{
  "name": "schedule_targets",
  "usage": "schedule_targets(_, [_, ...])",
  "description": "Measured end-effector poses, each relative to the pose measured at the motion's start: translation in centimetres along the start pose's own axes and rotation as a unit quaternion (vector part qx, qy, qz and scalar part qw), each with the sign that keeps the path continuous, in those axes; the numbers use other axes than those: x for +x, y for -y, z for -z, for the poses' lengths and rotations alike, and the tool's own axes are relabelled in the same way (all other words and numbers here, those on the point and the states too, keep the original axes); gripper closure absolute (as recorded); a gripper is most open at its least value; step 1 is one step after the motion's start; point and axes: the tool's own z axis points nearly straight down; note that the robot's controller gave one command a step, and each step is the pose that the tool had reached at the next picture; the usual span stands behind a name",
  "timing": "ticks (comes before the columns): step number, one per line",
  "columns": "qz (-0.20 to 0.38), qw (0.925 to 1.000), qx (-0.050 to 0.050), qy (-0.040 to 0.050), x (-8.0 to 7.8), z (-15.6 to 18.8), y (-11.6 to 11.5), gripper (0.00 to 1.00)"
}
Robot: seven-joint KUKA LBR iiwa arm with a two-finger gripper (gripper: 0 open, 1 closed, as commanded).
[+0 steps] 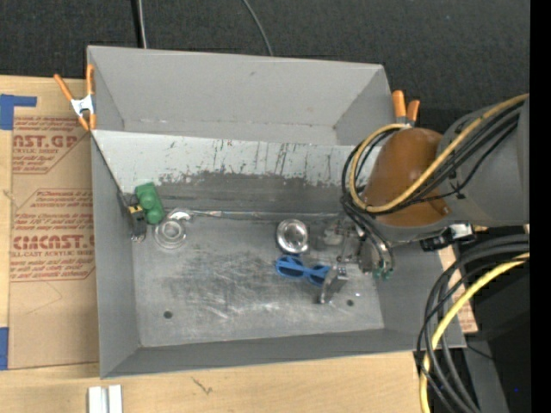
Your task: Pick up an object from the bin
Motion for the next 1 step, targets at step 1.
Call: schedule_targets(1, [0.001, 1.0, 0.0, 0.0006, -0.02, 0.44, -0.23, 1.0])
